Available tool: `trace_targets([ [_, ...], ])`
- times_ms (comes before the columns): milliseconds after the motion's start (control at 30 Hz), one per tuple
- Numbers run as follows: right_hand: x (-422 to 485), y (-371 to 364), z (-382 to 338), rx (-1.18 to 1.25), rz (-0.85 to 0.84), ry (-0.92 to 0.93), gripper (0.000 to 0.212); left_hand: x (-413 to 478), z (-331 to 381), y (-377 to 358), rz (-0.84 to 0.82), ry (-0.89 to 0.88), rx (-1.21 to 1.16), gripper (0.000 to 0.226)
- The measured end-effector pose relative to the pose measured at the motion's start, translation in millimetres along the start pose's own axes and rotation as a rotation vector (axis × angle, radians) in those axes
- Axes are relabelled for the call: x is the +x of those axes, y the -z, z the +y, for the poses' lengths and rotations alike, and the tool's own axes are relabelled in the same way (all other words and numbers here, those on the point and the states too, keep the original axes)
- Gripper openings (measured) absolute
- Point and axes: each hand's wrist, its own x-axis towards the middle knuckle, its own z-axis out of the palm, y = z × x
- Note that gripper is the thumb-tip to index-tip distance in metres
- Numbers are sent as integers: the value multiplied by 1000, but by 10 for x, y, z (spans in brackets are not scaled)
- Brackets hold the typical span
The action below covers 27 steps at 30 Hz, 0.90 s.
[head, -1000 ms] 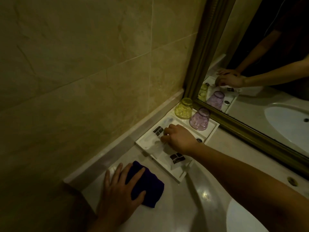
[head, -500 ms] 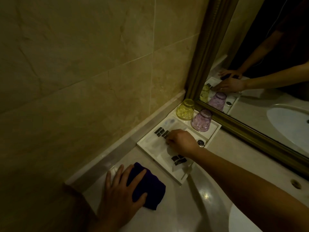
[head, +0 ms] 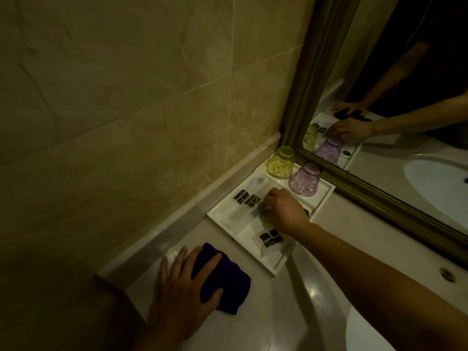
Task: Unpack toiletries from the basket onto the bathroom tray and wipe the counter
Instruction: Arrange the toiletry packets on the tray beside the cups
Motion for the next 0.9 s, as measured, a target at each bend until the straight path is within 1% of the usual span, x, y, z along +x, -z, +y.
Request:
trace_targets([
  [67, 14, -8, 18, 4, 1, -36, 17, -1, 4, 4, 4, 0, -6, 78],
  [133, 34, -15, 17, 43, 11, -123, 16, -3, 4, 9, 7, 0, -11, 78],
  [233, 86, -37, 14, 54, 54, -193, 26, 3, 6, 2, 14, 0, -10, 78],
  [267, 109, -34, 3, 40, 73, -171, 30, 4, 6, -4, 13, 0, -8, 78],
  [300, 141, -24, -15, 16, 72, -113, 34, 4, 3, -7, 13, 0, -8, 79],
  [333, 184, -5, -38, -23, 36, -27, 36, 3, -2, -12, 12, 2, -6, 79],
  [400, 290, 56, -91, -137, -100, 162, 34, 2, -8, -25, 4, 5, 5, 80],
  [467, 397, 120, -134, -255, -212, 301, 30, -1, -8, -26, 1, 13, 4, 80],
  [567, 496, 137, -133, -359, -263, 426, 22, 5, -3, -24, -8, 20, -7, 82],
  [633, 530, 123, -142, -325, -296, 429, 21, 8, -1, -21, -4, 16, -10, 84],
  [767, 596, 188, -123, -77, -340, 275, 20, -1, -8, -43, 20, 9, -12, 86],
  [833, 631, 232, -71, -81, -340, 260, 24, -5, -10, -58, 16, 7, -3, 87],
  [900, 671, 260, -54, -156, -372, 289, 26, -1, -16, -60, 5, 6, 23, 85],
])
